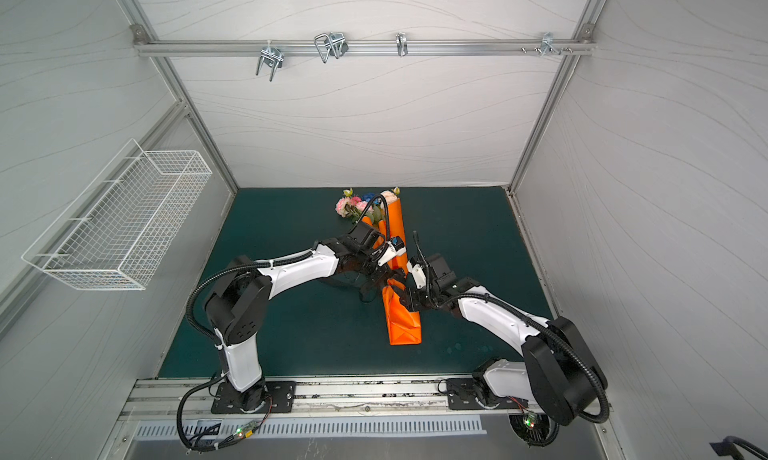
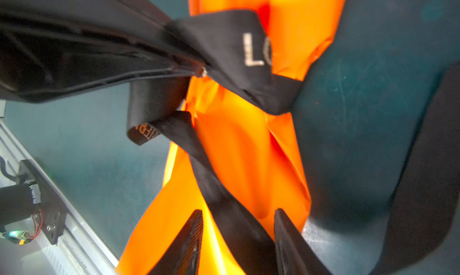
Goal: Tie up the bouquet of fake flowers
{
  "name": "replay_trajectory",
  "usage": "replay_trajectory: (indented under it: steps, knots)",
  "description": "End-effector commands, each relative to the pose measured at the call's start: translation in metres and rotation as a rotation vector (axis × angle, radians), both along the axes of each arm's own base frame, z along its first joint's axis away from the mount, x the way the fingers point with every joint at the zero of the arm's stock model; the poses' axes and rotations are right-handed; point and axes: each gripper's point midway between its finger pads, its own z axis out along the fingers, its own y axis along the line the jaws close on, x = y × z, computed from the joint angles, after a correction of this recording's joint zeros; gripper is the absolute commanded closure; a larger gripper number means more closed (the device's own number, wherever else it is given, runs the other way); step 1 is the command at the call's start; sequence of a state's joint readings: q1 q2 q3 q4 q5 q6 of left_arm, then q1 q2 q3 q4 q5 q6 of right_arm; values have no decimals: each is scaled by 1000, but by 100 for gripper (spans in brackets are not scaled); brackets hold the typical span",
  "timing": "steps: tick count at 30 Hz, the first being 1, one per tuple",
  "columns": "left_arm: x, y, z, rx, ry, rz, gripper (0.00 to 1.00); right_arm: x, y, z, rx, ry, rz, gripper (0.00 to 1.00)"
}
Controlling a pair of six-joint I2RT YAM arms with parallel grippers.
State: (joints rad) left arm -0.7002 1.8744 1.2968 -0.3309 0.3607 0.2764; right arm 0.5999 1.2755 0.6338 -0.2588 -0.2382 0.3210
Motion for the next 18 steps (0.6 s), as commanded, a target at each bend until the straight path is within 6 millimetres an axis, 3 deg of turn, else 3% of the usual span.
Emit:
replay_trajectory:
  steps: [1,18]
  knots:
    - [5,-8,21,-60,-40,-17,100,-1,3,-6,10,12,18,56]
    - [4,-6,20,-56,-41,-16,100,25,-1,16,40,-39,-76,75]
